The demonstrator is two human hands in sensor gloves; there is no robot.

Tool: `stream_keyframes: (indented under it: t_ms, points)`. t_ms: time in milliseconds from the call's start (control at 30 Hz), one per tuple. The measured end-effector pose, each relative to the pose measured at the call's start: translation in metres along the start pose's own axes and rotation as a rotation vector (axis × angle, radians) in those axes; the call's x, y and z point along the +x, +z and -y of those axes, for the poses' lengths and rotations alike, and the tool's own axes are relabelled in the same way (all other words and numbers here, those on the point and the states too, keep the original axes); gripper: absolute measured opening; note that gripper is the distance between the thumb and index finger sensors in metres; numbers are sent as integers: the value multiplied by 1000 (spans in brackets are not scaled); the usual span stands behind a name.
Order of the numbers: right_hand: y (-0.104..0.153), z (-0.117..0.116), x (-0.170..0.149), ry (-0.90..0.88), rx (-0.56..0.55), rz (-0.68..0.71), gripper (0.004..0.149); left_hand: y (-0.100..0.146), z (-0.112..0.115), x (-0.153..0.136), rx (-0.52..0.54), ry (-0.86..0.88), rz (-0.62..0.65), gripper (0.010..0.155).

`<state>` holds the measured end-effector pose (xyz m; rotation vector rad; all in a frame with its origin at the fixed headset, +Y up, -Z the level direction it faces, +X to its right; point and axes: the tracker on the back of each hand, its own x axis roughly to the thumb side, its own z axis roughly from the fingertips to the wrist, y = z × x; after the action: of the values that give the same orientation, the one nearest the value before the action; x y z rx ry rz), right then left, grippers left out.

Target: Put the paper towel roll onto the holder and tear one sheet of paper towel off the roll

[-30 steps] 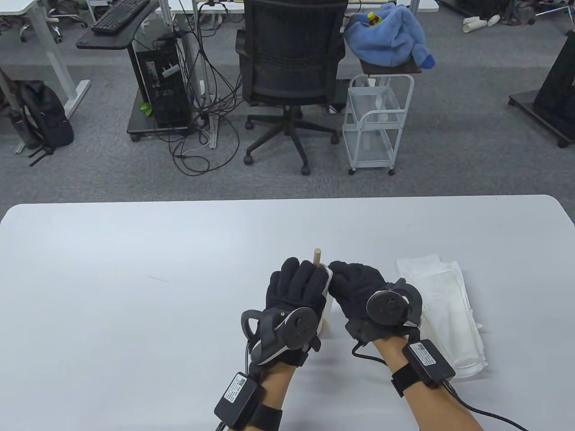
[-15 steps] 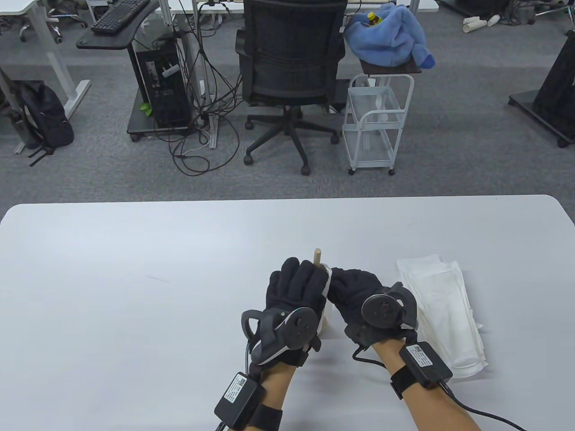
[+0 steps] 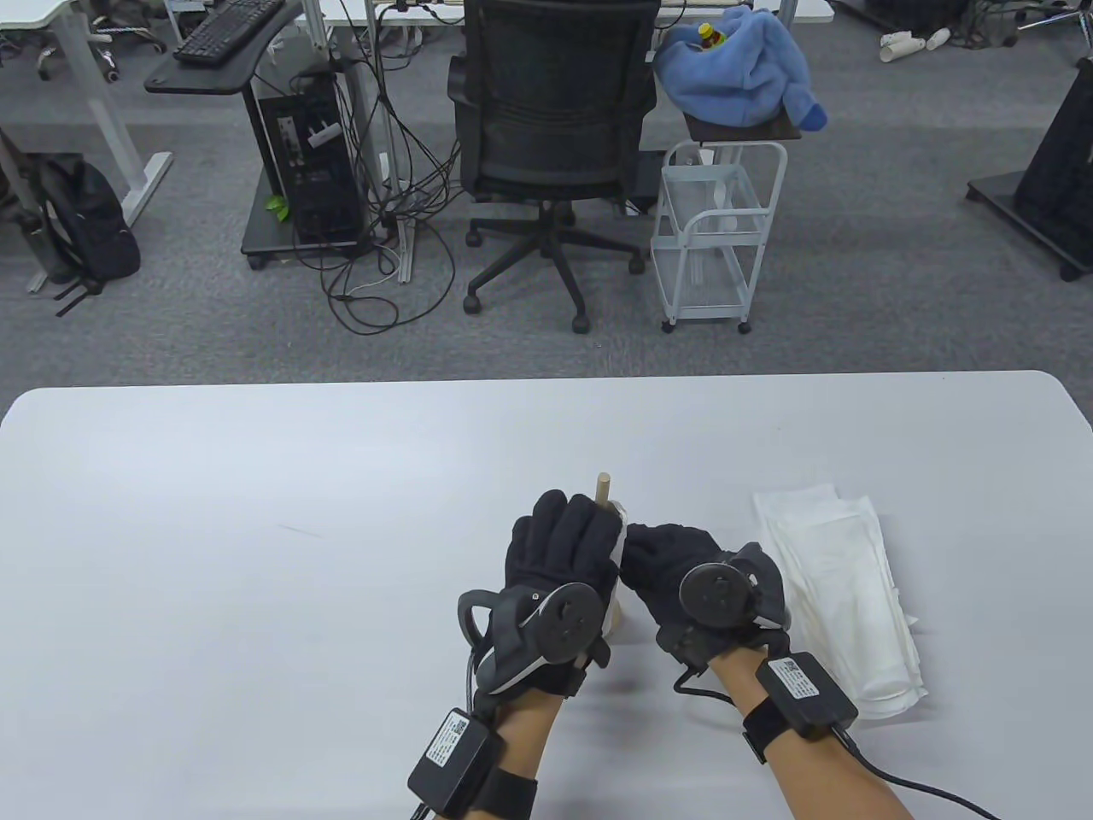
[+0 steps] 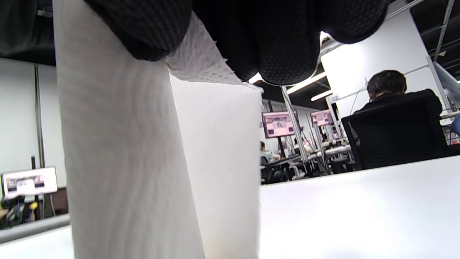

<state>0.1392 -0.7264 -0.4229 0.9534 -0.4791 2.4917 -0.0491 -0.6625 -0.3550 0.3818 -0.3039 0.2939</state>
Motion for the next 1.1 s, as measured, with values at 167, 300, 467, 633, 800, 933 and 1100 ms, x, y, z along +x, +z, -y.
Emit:
stream_keyframes:
  t_ms: [167,300,467,633,800,933,1100]
  points:
    - [1,-3,-1,-6,20,-13,39,0,0,2,3,-11,-1,68]
    - [1,-9,-3,18,88,-36,39,0,0,1,3,-9,-1,68]
    - [0,-11,-4,7,129,-61,39,0,0,2,3,-7,1,68]
    - [3,-22,-5,88,232,-55,38,0,0,1,4,-6,-3,68]
    - [7,-31,-10,91,285,-73,38,0,0,1,4,-6,-3,68]
    - [5,-33,-10,109,330,-84,38,0,0,1,4,-5,-3,68]
    - [3,-36,-10,120,436,-134,38,0,0,1,5,-7,-3,68]
